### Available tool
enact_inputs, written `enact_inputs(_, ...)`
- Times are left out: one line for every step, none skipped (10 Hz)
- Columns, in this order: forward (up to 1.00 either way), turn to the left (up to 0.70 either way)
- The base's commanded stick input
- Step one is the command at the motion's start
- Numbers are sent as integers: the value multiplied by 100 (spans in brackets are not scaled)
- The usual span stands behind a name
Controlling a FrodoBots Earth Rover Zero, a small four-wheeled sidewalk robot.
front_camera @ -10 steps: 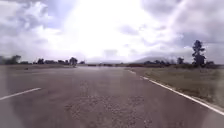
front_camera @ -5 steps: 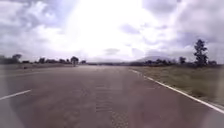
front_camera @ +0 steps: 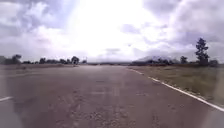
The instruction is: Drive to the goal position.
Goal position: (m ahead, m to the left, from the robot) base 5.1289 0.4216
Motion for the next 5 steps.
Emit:
enact_inputs(100, -40)
enact_inputs(100, -31)
enact_inputs(100, -14)
enact_inputs(100, 0)
enact_inputs(100, 0)
